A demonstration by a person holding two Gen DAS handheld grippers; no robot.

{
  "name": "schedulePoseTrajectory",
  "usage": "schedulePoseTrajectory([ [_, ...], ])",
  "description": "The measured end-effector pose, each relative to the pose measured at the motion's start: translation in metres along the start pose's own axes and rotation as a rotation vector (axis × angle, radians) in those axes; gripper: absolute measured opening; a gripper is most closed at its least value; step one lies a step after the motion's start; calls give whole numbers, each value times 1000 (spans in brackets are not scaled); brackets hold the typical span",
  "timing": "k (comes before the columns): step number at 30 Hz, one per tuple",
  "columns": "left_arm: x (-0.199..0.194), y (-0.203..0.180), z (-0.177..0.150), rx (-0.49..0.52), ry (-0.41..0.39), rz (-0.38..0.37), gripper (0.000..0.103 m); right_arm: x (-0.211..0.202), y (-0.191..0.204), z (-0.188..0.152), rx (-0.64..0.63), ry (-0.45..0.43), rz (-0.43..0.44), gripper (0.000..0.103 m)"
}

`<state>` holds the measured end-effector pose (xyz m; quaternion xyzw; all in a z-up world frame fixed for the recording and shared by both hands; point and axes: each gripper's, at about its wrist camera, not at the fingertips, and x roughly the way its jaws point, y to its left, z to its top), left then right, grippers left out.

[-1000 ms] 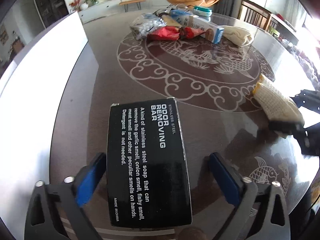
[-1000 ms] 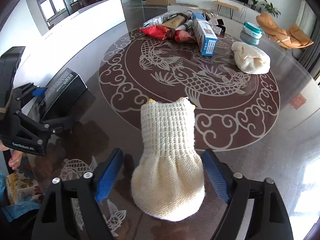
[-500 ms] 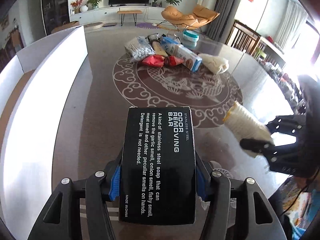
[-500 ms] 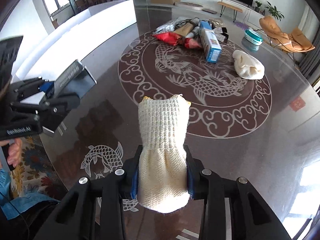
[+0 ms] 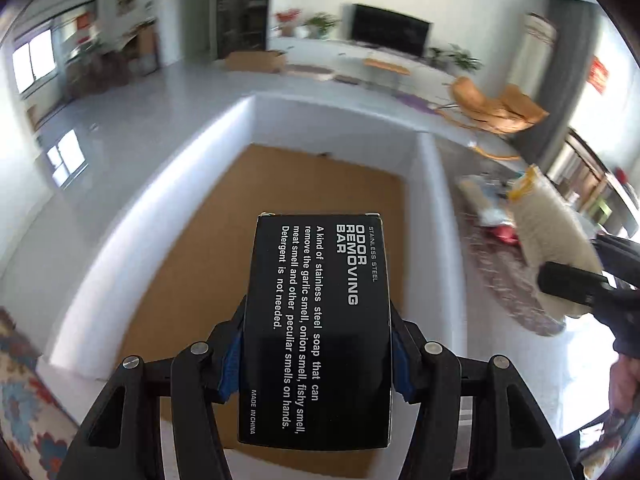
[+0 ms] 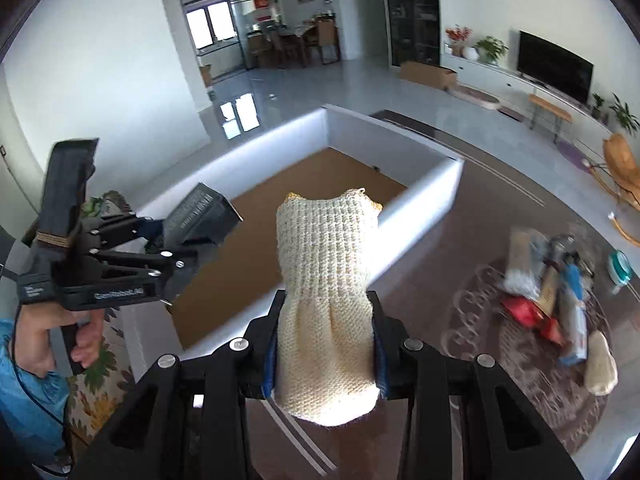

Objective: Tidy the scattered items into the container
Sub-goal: 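Lower the black box into the container with the left tool while the right tool drops the glove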

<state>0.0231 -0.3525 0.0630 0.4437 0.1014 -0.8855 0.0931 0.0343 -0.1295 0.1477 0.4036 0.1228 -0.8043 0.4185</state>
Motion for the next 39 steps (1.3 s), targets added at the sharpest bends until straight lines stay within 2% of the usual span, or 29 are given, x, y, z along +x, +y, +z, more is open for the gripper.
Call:
schedulePoseTrajectory([
  [3, 16, 34, -1, -23, 54, 43, 58, 40, 40, 21, -16, 9, 68, 37],
  [5, 28, 51, -3, -33, 95, 62, 58, 70, 58, 26, -24, 42, 84, 37],
  [9, 44, 68, -6, -43, 144, 92, 58, 118, 81, 15, -67, 121, 74, 37],
  [12, 53, 73, -8, -66, 177, 137, 62, 137, 99, 2, -138, 177, 19, 47],
  [13, 55, 71, -9, -70, 180, 137, 71, 140, 106, -2, -170, 185, -1, 52],
  [16, 52, 69, -10, -61, 158, 131, 86, 141, 119, -14, -222, 200, -5, 54],
  [19, 56, 63, -10, -35, 161, 159, 87, 139, 125, -20, -266, 195, -36, 56],
  [22, 59, 59, -13, -11, 180, 170, 87, 140, 130, -29, -321, 235, -78, 56],
  [28, 53, 60, -17, -48, 155, 178, 87, 140, 127, -46, -397, 258, -153, 56],
  [31, 49, 61, -21, -88, 145, 156, 87, 136, 124, -51, -417, 253, -152, 56],
  [39, 55, 59, -20, -102, 132, 185, 87, 131, 112, -49, -369, 225, -121, 56],
])
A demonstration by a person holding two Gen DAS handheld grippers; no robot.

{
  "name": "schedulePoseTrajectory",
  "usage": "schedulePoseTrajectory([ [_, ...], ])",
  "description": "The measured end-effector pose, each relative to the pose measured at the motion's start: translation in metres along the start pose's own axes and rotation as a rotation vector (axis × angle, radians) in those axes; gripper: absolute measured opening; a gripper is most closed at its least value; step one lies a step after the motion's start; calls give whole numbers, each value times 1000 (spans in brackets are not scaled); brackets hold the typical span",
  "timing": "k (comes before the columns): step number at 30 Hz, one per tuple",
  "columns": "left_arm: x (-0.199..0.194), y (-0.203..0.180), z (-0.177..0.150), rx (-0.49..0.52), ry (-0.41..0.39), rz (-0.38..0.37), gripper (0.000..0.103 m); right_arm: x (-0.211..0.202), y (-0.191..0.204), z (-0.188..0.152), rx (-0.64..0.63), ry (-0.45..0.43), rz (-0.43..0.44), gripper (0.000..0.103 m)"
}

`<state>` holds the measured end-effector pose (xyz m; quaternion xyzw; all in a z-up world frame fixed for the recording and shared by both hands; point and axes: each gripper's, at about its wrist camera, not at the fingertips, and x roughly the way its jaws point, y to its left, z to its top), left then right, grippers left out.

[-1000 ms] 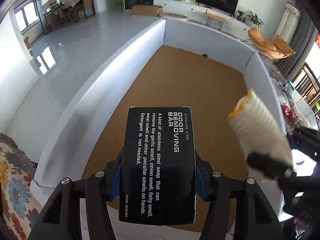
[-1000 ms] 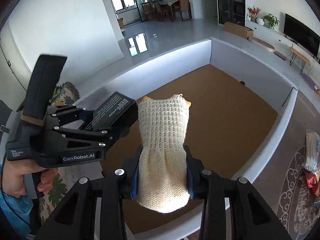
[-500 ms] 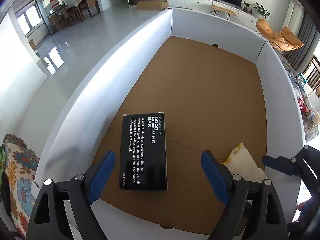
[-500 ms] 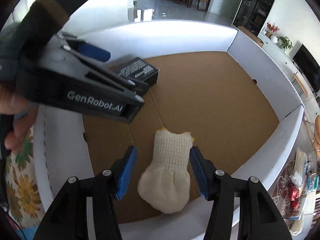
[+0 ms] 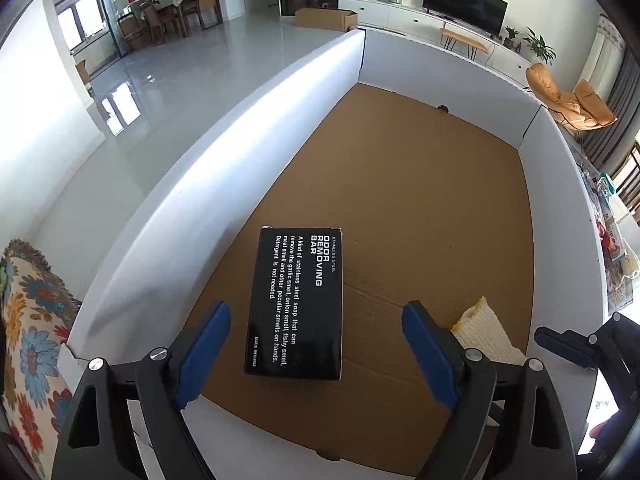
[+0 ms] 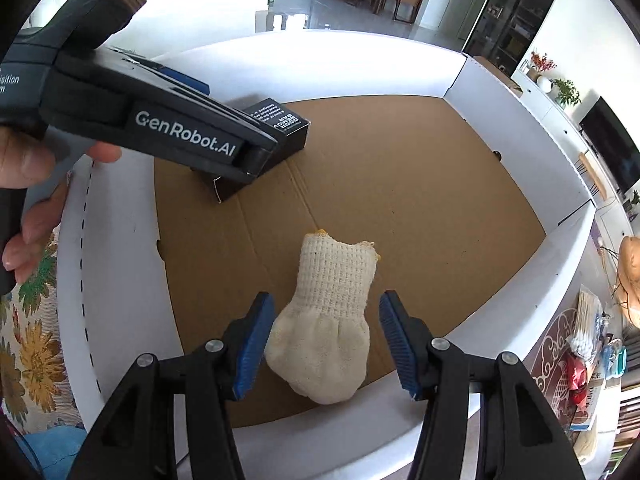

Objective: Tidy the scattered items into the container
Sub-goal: 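Lower the black box into the container with the left tool while the right tool drops the glove, then withdraw both open tools from the container back over the table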

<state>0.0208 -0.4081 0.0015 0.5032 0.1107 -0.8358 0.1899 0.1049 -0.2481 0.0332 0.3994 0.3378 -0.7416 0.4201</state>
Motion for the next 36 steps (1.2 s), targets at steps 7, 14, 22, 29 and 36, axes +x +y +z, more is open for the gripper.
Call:
schedulePoseTrajectory([
  [7, -42, -8, -3, -18, -179, -3, 87, -85, -22, -17, 109, -446, -81, 56],
  [14, -117, -78, -14, 77, -371, -155, 87, -130, -99, -111, 376, -575, -217, 58],
  [22, -147, -222, -68, 313, -383, -374, 103, -104, -211, -280, 734, -315, -392, 58],
  [29, -64, -354, -110, 422, -171, -456, 103, -114, -270, -403, 1003, -135, -477, 58],
  [36, -5, -404, -116, 394, -94, -424, 103, -139, -260, -433, 1063, -183, -481, 58],
])
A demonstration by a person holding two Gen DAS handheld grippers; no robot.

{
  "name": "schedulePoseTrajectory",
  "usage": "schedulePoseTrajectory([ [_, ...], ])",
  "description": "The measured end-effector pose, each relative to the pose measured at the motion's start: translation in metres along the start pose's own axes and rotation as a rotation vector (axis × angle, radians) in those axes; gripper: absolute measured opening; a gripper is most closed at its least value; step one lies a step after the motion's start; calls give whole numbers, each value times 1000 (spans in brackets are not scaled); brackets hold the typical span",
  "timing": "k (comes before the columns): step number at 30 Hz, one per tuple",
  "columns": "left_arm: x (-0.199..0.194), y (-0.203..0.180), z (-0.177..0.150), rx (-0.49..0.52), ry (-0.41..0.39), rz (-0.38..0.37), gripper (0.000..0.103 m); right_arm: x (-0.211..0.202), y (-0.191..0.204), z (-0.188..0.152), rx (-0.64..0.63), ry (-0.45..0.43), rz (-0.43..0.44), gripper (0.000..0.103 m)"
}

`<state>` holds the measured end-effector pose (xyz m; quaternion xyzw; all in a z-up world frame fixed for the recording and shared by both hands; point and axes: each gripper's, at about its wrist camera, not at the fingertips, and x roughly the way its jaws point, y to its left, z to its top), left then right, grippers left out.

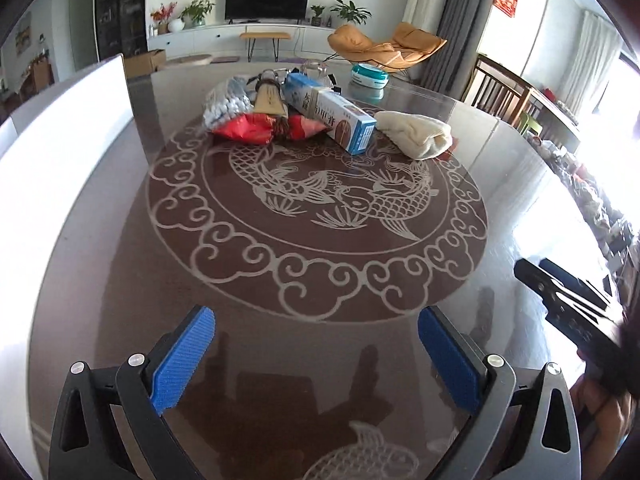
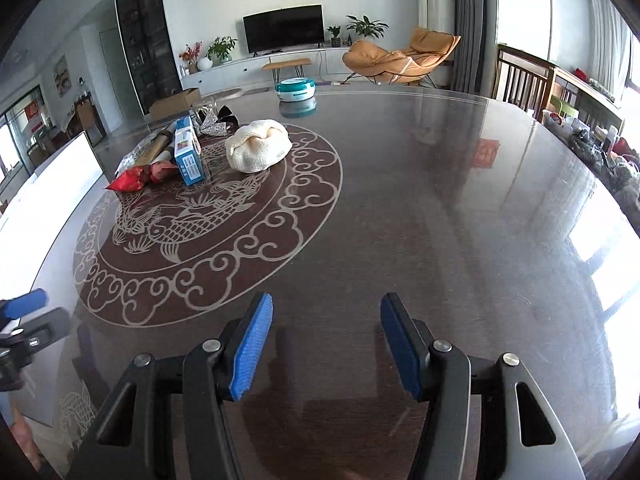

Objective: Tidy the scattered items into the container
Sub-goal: 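Withdraw both open tools from the container back over the table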

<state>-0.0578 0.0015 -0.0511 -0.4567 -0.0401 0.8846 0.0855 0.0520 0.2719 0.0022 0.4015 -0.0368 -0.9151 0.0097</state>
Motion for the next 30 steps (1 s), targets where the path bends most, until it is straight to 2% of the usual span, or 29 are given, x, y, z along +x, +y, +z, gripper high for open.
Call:
schedulePoseTrajectory([
  [5, 10, -5, 4, 29, -24, 18, 103, 4, 8, 2, -36, 8, -22, 58],
  [9, 20, 1, 7, -1, -25, 0, 103, 20, 14, 4, -55, 68, -54, 58],
  [12, 22, 4, 9, -23, -31, -3, 103, 22, 18, 3, -77, 68, -77, 58],
  [19, 23, 3, 8, -19, -41, 4, 103, 25, 14, 3, -64, 71, -61, 58],
  [26, 22, 9, 7, -47, -59, -28, 103, 23, 12, 4, -66, 73, -61, 58],
  [30, 24, 6, 8, -29, -46, -13, 103, 23, 12, 4, -68, 73, -58, 59],
])
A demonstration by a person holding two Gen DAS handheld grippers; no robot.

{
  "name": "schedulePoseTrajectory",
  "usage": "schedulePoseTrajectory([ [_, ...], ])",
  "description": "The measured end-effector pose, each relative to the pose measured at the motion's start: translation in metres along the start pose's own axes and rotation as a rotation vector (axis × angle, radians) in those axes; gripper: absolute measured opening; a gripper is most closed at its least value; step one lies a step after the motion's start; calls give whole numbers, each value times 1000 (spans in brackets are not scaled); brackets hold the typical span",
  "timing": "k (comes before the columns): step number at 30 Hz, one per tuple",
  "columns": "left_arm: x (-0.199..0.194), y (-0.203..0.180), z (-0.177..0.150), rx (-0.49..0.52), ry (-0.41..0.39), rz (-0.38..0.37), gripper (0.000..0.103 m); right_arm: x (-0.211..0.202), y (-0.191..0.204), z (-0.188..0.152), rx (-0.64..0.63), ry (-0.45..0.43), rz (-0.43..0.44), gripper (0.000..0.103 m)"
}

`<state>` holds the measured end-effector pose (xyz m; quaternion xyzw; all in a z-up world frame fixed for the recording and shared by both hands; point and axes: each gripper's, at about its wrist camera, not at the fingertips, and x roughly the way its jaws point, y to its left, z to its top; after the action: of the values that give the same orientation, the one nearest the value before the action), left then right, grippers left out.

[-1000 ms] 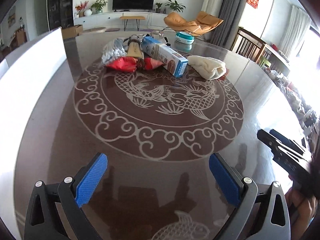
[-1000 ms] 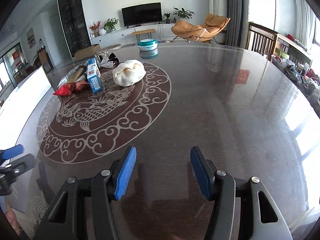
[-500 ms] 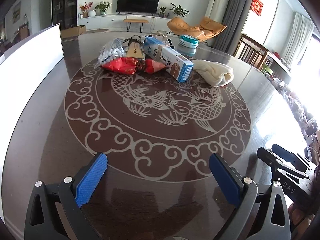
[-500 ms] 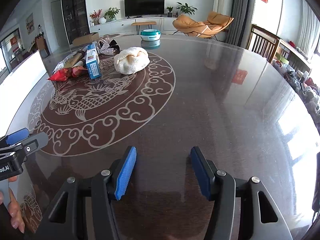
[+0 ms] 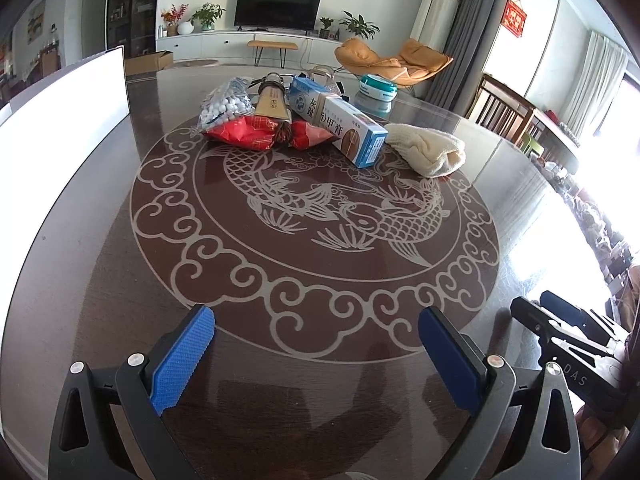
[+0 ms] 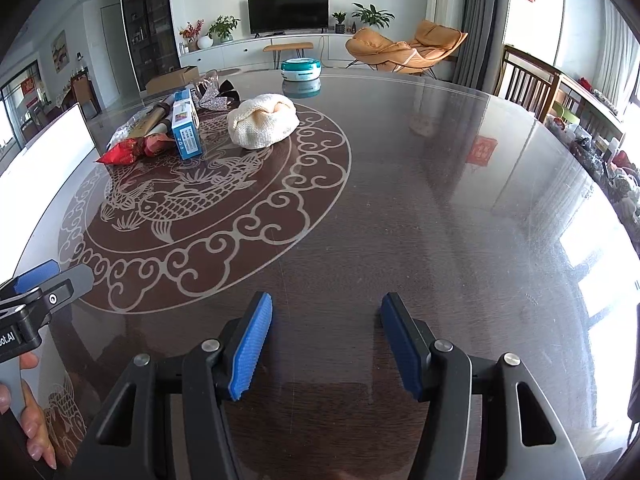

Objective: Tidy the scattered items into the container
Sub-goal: 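Withdraw both open tools from the container back over the table, then grasp the cotton swab bag and gold tube together with the left tool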

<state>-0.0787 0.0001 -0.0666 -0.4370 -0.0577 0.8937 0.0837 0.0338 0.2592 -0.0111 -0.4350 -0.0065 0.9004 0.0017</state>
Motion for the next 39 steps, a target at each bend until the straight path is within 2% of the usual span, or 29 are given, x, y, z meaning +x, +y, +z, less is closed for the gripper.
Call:
schedulePoseTrajectory([
  [6, 5, -5, 1, 77, 38, 18, 103, 0, 0, 0, 0, 0, -1, 59],
  [10, 16, -1, 9, 139, 74, 117, 103, 0, 0, 0, 0, 0, 0, 59],
  [20, 51, 56, 69, 86, 74, 150, 103, 0, 0, 0, 0, 0, 0, 59],
  [26, 54, 60, 76, 86, 102, 152, 103, 0, 0, 0, 0, 0, 0, 59],
  [28, 53, 61, 82, 65, 96, 131, 103, 0, 0, 0, 1, 0, 2, 60],
  [30, 48, 60, 96, 58, 43, 102, 103, 0, 1, 0, 1, 0, 5, 60],
  [33, 38, 53, 128, 71, -33, 118, 103, -1, 2, 0, 1, 1, 6, 60],
  [35, 44, 50, 152, 71, -25, 113, 103, -1, 2, 0, -1, 1, 4, 60],
  [37, 60, 46, 172, 89, 18, 122, 103, -1, 3, 0, -1, 2, 4, 60],
  [39, 84, 42, 190, 140, 66, 172, 103, 0, 3, 0, -1, 2, 4, 60],
])
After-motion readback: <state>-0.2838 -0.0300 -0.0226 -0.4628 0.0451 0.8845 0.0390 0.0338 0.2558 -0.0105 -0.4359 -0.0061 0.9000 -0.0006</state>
